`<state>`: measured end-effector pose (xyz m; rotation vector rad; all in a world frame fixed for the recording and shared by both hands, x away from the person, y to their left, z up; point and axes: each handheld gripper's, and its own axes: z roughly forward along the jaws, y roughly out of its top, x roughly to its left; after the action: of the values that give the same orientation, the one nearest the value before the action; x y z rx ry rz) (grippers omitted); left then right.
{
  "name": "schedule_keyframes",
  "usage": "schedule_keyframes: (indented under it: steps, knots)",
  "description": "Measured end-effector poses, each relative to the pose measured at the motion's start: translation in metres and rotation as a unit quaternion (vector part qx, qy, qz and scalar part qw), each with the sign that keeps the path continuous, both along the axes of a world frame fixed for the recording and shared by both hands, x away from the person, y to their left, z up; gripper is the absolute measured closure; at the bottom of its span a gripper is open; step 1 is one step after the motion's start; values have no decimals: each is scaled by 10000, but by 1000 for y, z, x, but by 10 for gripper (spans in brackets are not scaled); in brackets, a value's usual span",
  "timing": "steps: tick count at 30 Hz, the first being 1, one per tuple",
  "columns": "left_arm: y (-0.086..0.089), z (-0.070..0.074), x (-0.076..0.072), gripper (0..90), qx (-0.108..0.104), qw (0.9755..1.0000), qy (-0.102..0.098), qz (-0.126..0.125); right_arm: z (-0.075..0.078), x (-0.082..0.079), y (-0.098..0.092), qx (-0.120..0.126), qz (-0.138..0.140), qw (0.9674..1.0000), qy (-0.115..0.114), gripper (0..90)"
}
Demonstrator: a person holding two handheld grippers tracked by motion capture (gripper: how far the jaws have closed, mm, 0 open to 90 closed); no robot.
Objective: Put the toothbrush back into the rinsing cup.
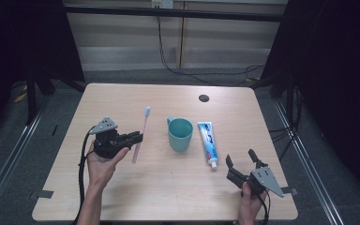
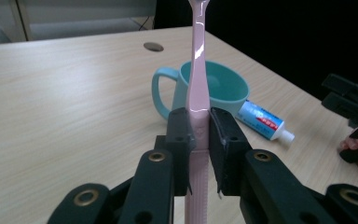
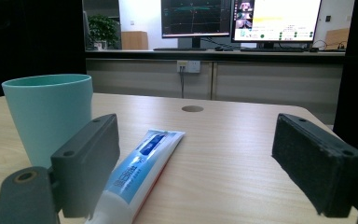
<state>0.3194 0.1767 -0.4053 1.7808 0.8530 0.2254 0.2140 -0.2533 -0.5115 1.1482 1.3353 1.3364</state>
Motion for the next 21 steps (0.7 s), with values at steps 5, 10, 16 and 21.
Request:
schedule_keyframes:
  steps: [5,10,16,21]
  knots:
    - [0,2,1,788,-113,9998,-176,-9,0,0,0,1,4,10000,11,143]
    - [-3,5,2,788,-175,9993,-341,-45,0,0,0,1,6,10000,11,143]
    - [-6,12,2,788,-368,9984,-404,-116,0,0,0,4,7,10000,11,143]
    - [-8,18,1,788,-426,9978,-498,-124,0,0,0,6,19,10000,9,143]
